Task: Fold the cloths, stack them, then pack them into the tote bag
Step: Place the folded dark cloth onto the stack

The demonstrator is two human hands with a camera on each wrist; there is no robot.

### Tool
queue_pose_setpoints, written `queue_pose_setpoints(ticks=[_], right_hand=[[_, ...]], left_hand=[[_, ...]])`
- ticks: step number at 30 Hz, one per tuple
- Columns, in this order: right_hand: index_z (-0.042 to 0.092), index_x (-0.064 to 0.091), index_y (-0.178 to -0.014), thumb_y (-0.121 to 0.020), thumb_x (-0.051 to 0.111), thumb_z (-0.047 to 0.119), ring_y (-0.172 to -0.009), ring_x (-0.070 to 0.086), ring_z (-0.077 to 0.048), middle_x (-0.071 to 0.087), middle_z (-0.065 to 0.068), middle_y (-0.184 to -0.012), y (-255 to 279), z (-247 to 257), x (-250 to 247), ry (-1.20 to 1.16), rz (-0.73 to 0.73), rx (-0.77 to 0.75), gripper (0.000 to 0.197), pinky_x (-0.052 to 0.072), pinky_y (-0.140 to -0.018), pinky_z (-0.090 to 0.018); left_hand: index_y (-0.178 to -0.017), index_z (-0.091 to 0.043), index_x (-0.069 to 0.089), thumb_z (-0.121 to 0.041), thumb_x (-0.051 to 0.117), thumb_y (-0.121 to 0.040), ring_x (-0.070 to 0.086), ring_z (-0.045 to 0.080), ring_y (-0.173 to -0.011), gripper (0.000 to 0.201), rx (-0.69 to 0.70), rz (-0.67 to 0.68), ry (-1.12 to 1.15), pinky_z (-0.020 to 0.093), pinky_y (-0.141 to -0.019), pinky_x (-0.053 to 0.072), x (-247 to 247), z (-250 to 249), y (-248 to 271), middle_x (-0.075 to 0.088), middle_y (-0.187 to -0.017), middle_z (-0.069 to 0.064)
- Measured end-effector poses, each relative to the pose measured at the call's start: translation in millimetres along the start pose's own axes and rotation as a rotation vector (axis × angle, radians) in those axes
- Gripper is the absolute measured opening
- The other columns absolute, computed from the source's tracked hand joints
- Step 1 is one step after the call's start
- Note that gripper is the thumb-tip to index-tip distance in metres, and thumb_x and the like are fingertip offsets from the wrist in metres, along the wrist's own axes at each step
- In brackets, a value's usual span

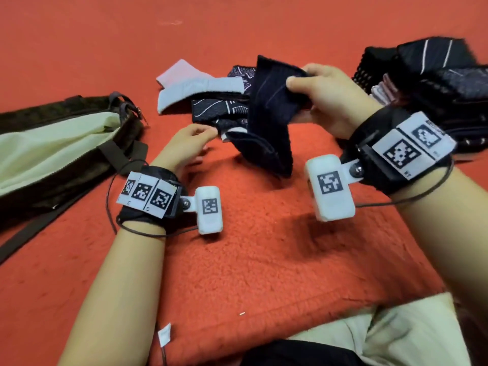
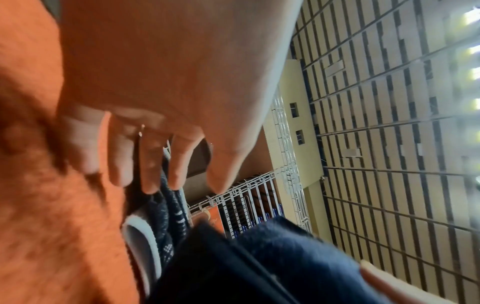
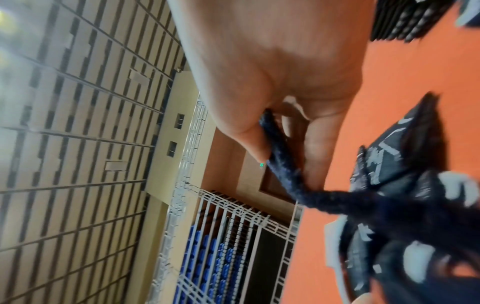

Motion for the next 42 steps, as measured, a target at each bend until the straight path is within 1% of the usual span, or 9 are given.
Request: queue_pose_setpoints(ticks=[5,12,18,23,26,32,36,39,42], right_hand=[[0.008,0.048,-0.091,-0.098,0.043,0.006,-0.062,0.065,-0.012,0.059,-0.008,-0.080,-9.1,52.5,15.3,-0.214,0.082,-0.062,0.008,0.056,-0.051,-0.026],[0.004,0.048,-0.090,-0.098,0.042,0.004,-0.080,0.064,-0.023,0.060,-0.015,-0.088,-12.2,84.2,26.5,-0.395,0.199,-0.122,0.010,0.059,-0.076,-0.039],[0.010,0.048,-0.082,-0.098,0.042,0.009,-0.075,0.062,-0.017,0.057,-0.009,-0.083,-7.6,81.5,38.3,-0.063,0.232,-0.113,0.018,0.055,-0.053,-0.023],[0.016,0.055,-0.096,-0.100,0.029,0.044,-0.089,0.058,-0.012,0.058,0.000,-0.098,-2.8,57.9,56.7,0.017,0.498,0.037,0.038,0.048,-0.080,-0.024],[0.021,0.058,-0.094,-0.100,0.032,0.035,-0.089,0.057,-0.008,0.060,0.004,-0.096,-1.6,45.7,51.7,0.000,0.531,0.023,0.031,0.044,-0.077,-0.021],[0.022,0.052,-0.093,-0.093,0.046,0.028,-0.058,0.047,-0.008,0.049,0.005,-0.080,-27.4,-19.7,7.7,-0.024,-0.052,0.144,0.008,0.039,-0.050,-0.019],[0.012,0.045,-0.126,-0.087,0.046,0.059,-0.088,0.058,-0.026,0.053,-0.011,-0.110,-32.4,-77.8,23.2,-0.341,0.074,0.456,0.061,0.054,-0.062,-0.032],[0.010,0.057,-0.111,-0.085,0.035,0.071,-0.091,0.062,-0.031,0.063,-0.016,-0.104,-20.0,-76.3,47.2,-0.601,0.307,0.462,0.070,0.052,-0.080,-0.043],[0.015,0.062,-0.100,-0.094,0.034,0.055,-0.067,0.069,-0.023,0.072,-0.008,-0.078,-14.9,-54.7,49.6,-0.816,0.271,0.297,0.049,0.056,-0.056,-0.030]], left_hand=[[-0.103,-0.027,0.053,-0.040,0.039,-0.099,0.055,0.011,-0.098,0.020,0.102,0.029,0.085,0.023,-0.072,0.043,7.0,-37.9,4.1,0.056,-0.113,-0.007],[-0.080,-0.015,0.073,-0.065,0.025,-0.092,0.062,0.017,-0.080,0.071,-0.015,0.210,0.499,0.029,-0.081,0.043,25.1,-60.8,8.2,0.067,-0.088,0.008],[-0.132,-0.012,0.047,-0.068,0.008,-0.090,0.060,0.011,-0.074,0.080,0.158,0.211,0.661,0.022,-0.062,0.048,17.7,-96.8,25.5,0.058,-0.097,0.003],[-0.098,-0.009,0.056,-0.072,0.023,-0.086,0.055,0.025,-0.091,0.073,0.104,0.545,0.962,0.039,-0.094,0.040,16.2,-126.1,37.4,0.058,-0.095,0.012],[-0.097,-0.009,0.056,-0.035,0.036,-0.098,0.063,0.021,-0.079,0.033,-0.004,0.359,0.835,0.031,-0.078,0.052,10.4,-124.7,30.9,0.060,-0.093,0.011],[-0.095,-0.003,0.053,-0.020,0.029,-0.103,0.058,0.027,-0.110,0.030,-0.031,0.152,0.928,0.043,-0.069,0.048,-3.5,-135.1,26.5,0.062,-0.110,0.016],[-0.099,-0.001,0.053,-0.024,0.028,-0.104,0.061,0.028,-0.096,0.034,0.056,0.208,1.048,0.045,-0.071,0.048,-1.7,-156.5,27.7,0.054,-0.131,0.020],[-0.107,0.001,0.053,-0.026,0.027,-0.104,0.061,0.031,-0.091,0.037,0.129,0.229,1.120,0.046,-0.073,0.050,-1.4,-167.7,27.9,0.054,-0.129,0.021],[-0.119,0.002,0.050,-0.027,0.028,-0.104,0.060,0.032,-0.099,0.040,0.180,0.205,1.136,0.046,-0.075,0.053,-9.3,-166.0,26.1,0.055,-0.129,0.022]])
Point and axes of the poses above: each hand's wrist, its own y-axis away from the middle knuckle, its own x-axis out of the palm, z = x × y, the point moved 5 cm from there along -y, towards the middle knuckle
